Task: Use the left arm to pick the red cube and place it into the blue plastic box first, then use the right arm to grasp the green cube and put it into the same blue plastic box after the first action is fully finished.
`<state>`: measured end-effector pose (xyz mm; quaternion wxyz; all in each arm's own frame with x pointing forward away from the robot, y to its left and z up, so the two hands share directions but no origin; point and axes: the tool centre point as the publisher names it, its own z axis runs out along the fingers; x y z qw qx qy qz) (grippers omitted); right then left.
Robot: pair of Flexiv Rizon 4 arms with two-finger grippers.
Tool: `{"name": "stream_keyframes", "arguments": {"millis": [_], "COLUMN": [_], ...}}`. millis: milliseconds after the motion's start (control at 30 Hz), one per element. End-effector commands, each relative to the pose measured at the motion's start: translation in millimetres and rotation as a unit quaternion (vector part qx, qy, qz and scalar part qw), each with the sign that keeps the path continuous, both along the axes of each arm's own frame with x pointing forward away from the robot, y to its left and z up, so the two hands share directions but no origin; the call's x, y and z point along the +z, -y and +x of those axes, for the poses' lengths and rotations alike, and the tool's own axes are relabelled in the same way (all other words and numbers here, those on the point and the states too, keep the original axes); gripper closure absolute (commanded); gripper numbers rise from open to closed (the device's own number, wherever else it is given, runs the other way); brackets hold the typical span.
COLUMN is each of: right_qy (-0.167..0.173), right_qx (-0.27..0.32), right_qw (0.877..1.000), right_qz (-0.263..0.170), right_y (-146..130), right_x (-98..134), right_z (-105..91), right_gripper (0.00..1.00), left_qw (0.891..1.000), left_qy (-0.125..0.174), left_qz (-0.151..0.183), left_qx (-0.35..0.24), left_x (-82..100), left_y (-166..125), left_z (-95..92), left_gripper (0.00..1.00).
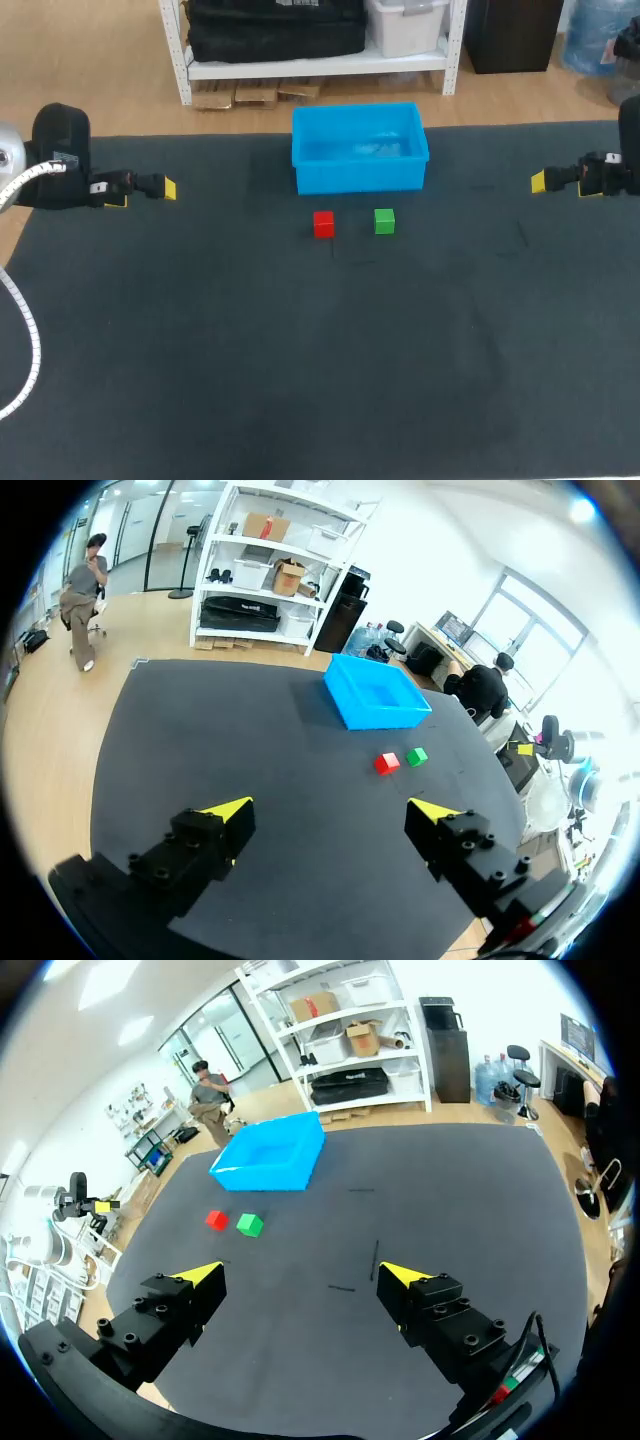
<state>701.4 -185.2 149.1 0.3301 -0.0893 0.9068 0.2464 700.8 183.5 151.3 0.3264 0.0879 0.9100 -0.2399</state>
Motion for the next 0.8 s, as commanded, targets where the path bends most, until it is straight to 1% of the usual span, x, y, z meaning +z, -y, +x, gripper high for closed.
{"name": "stream_keyframes", "arguments": {"millis": [33, 133, 467, 800], "right_qy": [0.0, 0.0, 0.0, 0.0], "right_qx": [-0.001, -0.001, -0.001, -0.001], "right_qw": [1.0, 1.0, 1.0, 1.0], "right_qz": [-0.001, -0.001, -0.001, -0.001], "right_y": [0.1, 0.1, 0.1, 0.1], "right_x": [0.3, 0.3, 0.3, 0.3], "right_z": [-0.5, -0.5, -0.5, -0.5], "right_gripper": [0.0, 0.0, 0.0, 0.0], "left_qw": [1.0, 1.0, 0.999, 0.997], "left_qy": [0.002, 0.0, -0.035, -0.06], "left_qz": [-0.002, -0.001, 0.03, 0.051], "left_qx": [-0.001, -0.002, 0.017, 0.028], "left_x": [-0.7, -1.5, -0.4, 1.1], "left_y": [-0.8, 2.1, 12.9, 34.7], "left_z": [0.0, 0.4, 3.7, 14.7], "left_gripper": [0.0, 0.0, 0.0, 0.0]}}
